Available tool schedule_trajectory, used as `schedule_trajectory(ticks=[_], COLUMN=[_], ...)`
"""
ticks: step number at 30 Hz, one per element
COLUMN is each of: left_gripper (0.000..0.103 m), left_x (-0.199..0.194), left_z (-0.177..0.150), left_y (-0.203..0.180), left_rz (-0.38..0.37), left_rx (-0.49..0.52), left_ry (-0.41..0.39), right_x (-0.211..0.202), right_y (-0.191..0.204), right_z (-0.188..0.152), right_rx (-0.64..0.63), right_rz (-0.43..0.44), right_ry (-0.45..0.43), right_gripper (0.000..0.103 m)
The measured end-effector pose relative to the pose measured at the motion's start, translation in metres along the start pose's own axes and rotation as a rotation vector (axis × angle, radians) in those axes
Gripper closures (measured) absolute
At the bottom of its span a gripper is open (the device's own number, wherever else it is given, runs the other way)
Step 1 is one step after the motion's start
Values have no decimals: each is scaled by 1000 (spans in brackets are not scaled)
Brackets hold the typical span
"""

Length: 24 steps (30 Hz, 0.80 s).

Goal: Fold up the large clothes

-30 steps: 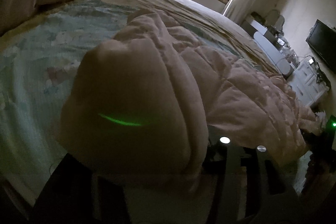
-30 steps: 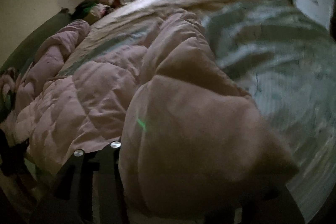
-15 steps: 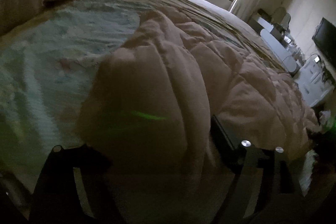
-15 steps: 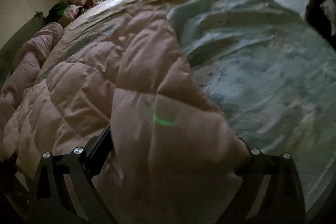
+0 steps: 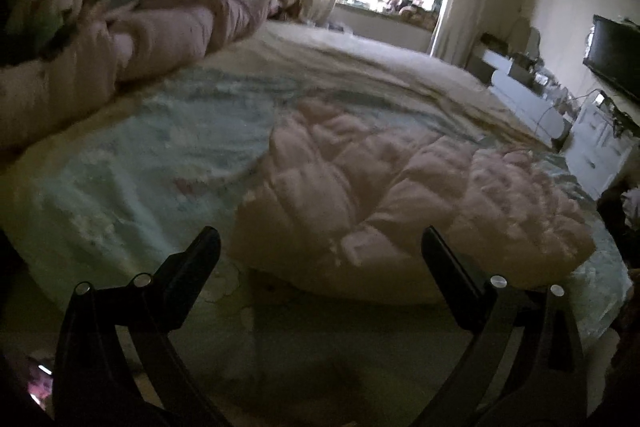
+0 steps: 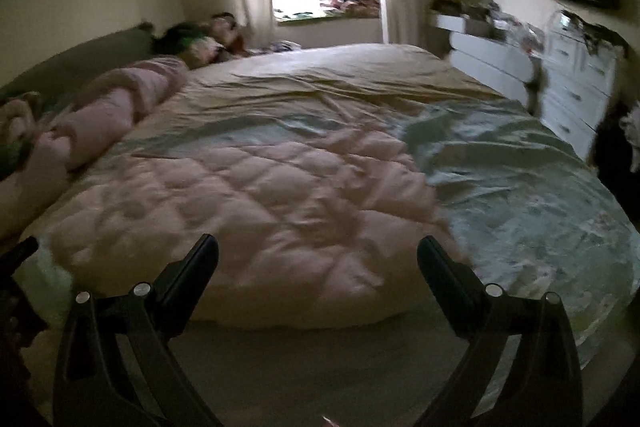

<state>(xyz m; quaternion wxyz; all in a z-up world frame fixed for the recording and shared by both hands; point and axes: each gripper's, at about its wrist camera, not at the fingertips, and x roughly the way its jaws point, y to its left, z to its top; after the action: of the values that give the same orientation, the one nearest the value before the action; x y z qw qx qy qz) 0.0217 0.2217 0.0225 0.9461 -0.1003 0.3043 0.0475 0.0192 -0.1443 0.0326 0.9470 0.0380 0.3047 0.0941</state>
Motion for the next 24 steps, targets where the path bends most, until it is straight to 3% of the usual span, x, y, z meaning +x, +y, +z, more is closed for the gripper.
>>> schedule_trajectory(ticks=[6, 10, 17, 24], left_gripper=[9, 9, 9, 9], left_x=[-39, -55, -66, -73], left_z=[-5, -19, -51, -67], left_y=[-16, -22, -30, -35], left_rz=[-32, -78, -118, -128], left_rx=[22, 21, 22, 32], left_ry=[-42, -38, -30, -35], right_x=[-40, -60, -83, -79], right_y=[58, 89, 112, 119], right_z=[-15, -35, -78, -84], right_rx=[-58, -87, -138, -159], right_rz=[111, 126, 113, 119], right_ry=[-22, -23, -79, -56], right_gripper=[4, 4, 4, 4])
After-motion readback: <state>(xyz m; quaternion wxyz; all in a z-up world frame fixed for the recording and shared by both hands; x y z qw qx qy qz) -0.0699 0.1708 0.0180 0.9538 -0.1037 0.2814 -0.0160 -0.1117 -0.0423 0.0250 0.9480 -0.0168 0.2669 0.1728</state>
